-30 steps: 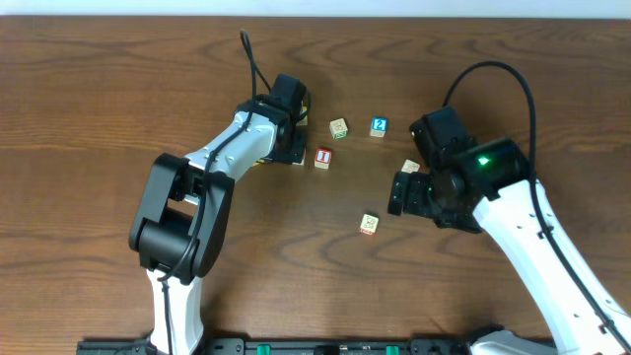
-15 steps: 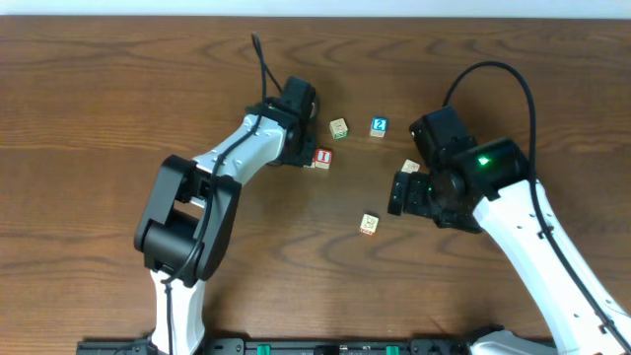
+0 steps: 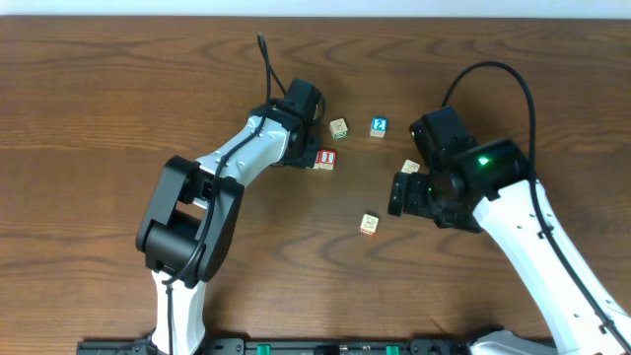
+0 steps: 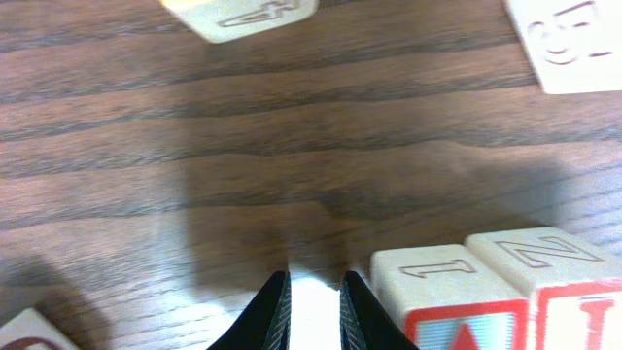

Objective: Spell out Ai2

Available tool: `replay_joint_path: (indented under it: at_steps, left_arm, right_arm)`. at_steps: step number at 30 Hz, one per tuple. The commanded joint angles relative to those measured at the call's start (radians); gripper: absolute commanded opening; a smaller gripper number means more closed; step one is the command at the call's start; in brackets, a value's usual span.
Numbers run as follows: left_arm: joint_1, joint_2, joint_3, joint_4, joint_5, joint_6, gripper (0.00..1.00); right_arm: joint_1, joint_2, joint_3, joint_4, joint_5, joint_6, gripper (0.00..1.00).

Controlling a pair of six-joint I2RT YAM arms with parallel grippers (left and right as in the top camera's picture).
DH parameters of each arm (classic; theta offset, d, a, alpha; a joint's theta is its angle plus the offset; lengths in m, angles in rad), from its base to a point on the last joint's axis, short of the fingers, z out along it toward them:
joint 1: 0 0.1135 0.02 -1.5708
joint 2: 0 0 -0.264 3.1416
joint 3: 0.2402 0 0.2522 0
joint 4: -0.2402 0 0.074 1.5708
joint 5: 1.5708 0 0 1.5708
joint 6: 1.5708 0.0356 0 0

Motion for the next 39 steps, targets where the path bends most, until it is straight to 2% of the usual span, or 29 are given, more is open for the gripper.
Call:
replay_joint_path:
  at_steps: [1,6,11,18,39]
  left_arm:
    - [0.013,-0.015,0.02,-0.014,-0.069,0.01,0.19]
    - [0.029,-0.116,0.042,-0.104,-0.113,0.019,0.19]
    - [0.029,-0.205,0.042,-0.224,-0.04,0.02,0.22]
    - [0.007,-0.179,0.021,-0.231,0.052,0.019,0.21]
    - [-0.061,-0.072,0.0,-0.196,0.052,0.006,0.18]
  right_arm:
    - [-0.005,-0.008,0.009,-0.001,0.015,-0.022,0.99]
    - [-0.003,-0.008,0.008,-0.006,0.014,-0.022,0.99]
    - [0.035,-0.006,-0.009,-0.012,0.011,-0.009,0.99]
    - [0.067,-0.003,-0.014,-0.002,0.011,0.029,0.99]
    - [0.067,-0.003,-0.014,-0.004,0.011,0.027,0.99]
